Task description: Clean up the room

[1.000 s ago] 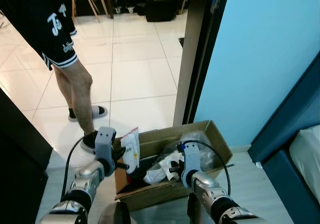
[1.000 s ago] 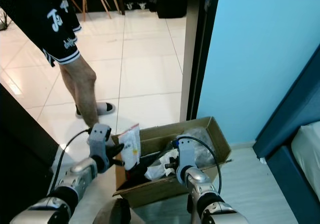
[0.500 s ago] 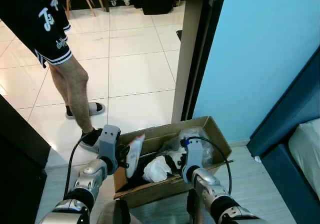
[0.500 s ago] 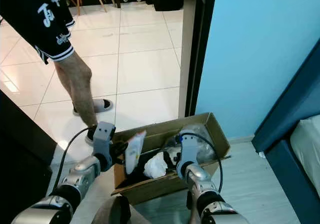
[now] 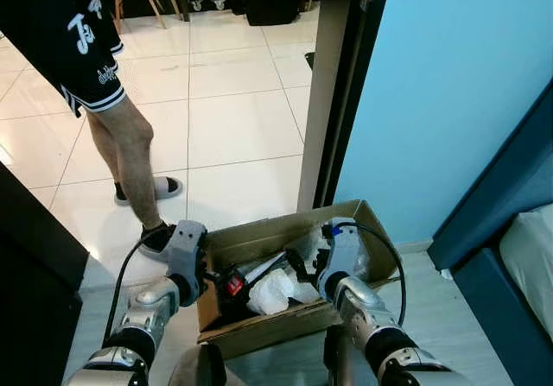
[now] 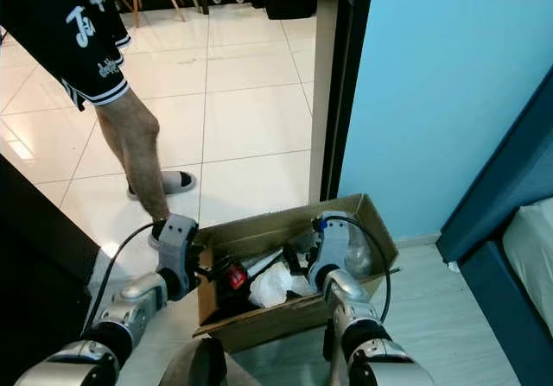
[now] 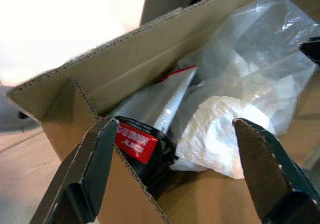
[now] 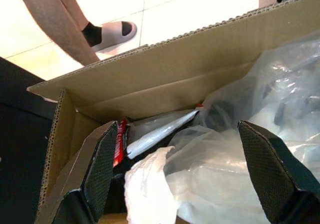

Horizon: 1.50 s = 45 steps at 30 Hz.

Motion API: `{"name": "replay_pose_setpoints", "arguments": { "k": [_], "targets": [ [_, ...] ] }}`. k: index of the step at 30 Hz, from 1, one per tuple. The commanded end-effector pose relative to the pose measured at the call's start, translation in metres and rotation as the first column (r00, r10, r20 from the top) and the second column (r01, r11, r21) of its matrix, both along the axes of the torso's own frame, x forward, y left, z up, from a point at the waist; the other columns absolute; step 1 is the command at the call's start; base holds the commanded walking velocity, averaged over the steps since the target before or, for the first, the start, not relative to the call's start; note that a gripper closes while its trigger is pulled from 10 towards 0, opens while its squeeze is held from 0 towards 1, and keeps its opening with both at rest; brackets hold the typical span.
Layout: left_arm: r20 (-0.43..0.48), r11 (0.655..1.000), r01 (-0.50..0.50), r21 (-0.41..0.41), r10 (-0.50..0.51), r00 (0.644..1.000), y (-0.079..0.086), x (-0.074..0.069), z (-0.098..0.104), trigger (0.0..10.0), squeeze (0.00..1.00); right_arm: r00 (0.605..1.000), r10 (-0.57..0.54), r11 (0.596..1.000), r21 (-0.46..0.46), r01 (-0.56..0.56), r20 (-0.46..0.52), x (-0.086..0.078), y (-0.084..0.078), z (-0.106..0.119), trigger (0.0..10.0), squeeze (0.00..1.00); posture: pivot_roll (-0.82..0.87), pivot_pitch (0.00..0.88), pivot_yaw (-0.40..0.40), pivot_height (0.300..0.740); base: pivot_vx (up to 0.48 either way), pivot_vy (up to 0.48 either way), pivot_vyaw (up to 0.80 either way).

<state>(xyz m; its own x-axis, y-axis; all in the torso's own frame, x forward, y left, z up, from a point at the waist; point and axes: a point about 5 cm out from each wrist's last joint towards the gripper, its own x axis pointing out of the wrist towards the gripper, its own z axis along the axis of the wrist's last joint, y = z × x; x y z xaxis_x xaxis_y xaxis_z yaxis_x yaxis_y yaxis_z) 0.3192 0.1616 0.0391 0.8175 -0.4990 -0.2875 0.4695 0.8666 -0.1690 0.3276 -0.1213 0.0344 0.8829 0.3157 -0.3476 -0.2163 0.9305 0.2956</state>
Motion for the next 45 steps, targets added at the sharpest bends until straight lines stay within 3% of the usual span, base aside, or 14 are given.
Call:
{"name": "replay_pose_setpoints", "arguments": {
  "k": [1, 4, 5, 7, 14, 15, 16, 18, 19, 28, 31, 34, 40, 45],
  "targets": [
    [-0.014, 0.998, -0.048, -0.036, 0.047, 0.999, 0.019, -0.003, 0.0, 10.0, 0.0, 0.999, 0.012, 0.999, 0.041, -0.01, -0.038, -0.007, 0.002, -0.008, 10.0, 0.0, -0.04, 0.088, 0.016, 0.593, 0.0, 0.0, 0.0],
    [-0.012, 0.99, -0.115, -0.083, 0.115, 0.993, 0.031, -0.003, 0.002, 10.0, 0.0, 0.998, 0.022, 0.999, 0.051, -0.019, -0.058, -0.011, 0.002, -0.014, 10.0, 0.0, -0.03, 0.062, 0.011, 0.598, 0.0, 0.0, 0.0],
    [-0.013, 0.97, -0.201, -0.135, 0.202, 0.979, 0.046, -0.003, 0.005, 10.0, 0.0, 0.996, 0.032, 0.998, 0.06, -0.027, -0.081, -0.016, 0.002, -0.019, 10.0, 0.0, -0.03, 0.049, 0.007, 0.607, 0.0, 0.0, 0.0],
    [-0.021, 0.946, -0.271, -0.176, 0.272, 0.962, 0.057, -0.006, 0.005, 10.0, 0.0, 0.995, 0.027, 0.998, 0.065, -0.021, -0.097, -0.019, 0.0, -0.023, 10.0, 0.0, -0.02, 0.034, 0.001, 0.612, 0.0, 0.0, 0.0],
    [-0.03, 0.921, -0.329, -0.209, 0.33, 0.944, 0.066, -0.009, 0.004, 10.0, 0.0, 0.994, 0.025, 0.997, 0.07, -0.018, -0.11, -0.022, -0.001, -0.026, 10.0, 0.0, -0.02, 0.024, -0.003, 0.617, 0.0, 0.0, 0.0],
    [-0.084, 0.861, -0.45, -0.237, 0.443, 0.893, 0.084, -0.021, -0.007, 10.0, 0.0, 0.985, 0.016, 0.999, 0.042, -0.009, -0.169, -0.032, -0.008, -0.038, 10.0, 0.0, -0.01, 0.0, -0.028, 0.621, 0.0, 0.0, 0.0],
    [-0.084, 0.861, -0.45, -0.237, 0.443, 0.893, 0.084, -0.021, -0.007, 10.0, 0.0, 0.985, 0.016, 0.999, 0.042, -0.009, -0.169, -0.032, -0.008, -0.038, 10.0, 0.0, -0.01, 0.0, -0.028, 0.621, 0.0, 0.0, 0.0],
    [-0.228, 0.785, -0.587, -0.195, 0.546, 0.806, 0.095, -0.055, -0.041, 10.0, 0.0, 0.95, -0.059, 0.998, -0.017, 0.057, -0.307, -0.059, -0.032, -0.065, 10.0, 0.0, -0.01, 0.0, -0.041, 0.631, 0.0, 0.0, 0.0],
    [-0.292, 0.766, -0.621, -0.163, 0.564, 0.772, 0.095, -0.07, -0.055, 10.0, 0.0, 0.933, -0.092, 0.996, -0.028, 0.087, -0.349, -0.069, -0.04, -0.073, 10.0, 0.0, -0.01, 0.0, -0.04, 0.635, 0.0, 0.0, 0.0],
    [-0.445, 0.737, -0.675, -0.037, 0.593, 0.671, 0.09, -0.107, -0.088, 10.0, 0.0, 0.903, -0.117, 0.993, -0.028, 0.115, -0.415, -0.088, -0.043, -0.086, 10.0, 0.0, -0.02, 0.0, -0.034, 0.659, 0.0, 0.0, 0.0],
    [-0.526, 0.721, -0.686, 0.094, 0.621, 0.581, 0.085, -0.134, -0.107, 10.0, 0.0, 0.879, -0.1, 0.995, -0.036, 0.095, -0.467, -0.101, -0.039, -0.095, 10.0, 0.0, -0.02, 0.0, -0.044, 0.673, 0.0, 0.0, 0.0],
    [-0.547, 0.717, -0.686, 0.123, 0.626, 0.557, 0.081, -0.141, -0.112, 10.0, 0.0, 0.872, -0.103, 0.995, -0.043, 0.093, -0.479, -0.103, -0.041, -0.097, 10.0, 0.0, -0.03, 0.0, -0.043, 0.682, 0.0, 0.0, 0.0],
    [-0.565, 0.722, -0.678, 0.133, 0.618, 0.547, 0.073, -0.144, -0.116, 10.0, 0.0, 0.868, -0.115, 0.993, -0.043, 0.108, -0.484, -0.104, -0.045, -0.097, 10.0, 0.0, -0.04, 0.0, -0.047, 0.711, 0.0, 0.0, 0.0],
    [-0.573, 0.72, -0.684, 0.121, 0.613, 0.544, 0.068, -0.14, -0.116, 10.0, 0.0, 0.867, -0.115, 0.993, -0.051, 0.104, -0.484, -0.103, -0.046, -0.097, 10.0, 0.0, -0.04, 0.0, -0.048, 0.729, 0.0, 0.0, 0.0]
  ]
}}
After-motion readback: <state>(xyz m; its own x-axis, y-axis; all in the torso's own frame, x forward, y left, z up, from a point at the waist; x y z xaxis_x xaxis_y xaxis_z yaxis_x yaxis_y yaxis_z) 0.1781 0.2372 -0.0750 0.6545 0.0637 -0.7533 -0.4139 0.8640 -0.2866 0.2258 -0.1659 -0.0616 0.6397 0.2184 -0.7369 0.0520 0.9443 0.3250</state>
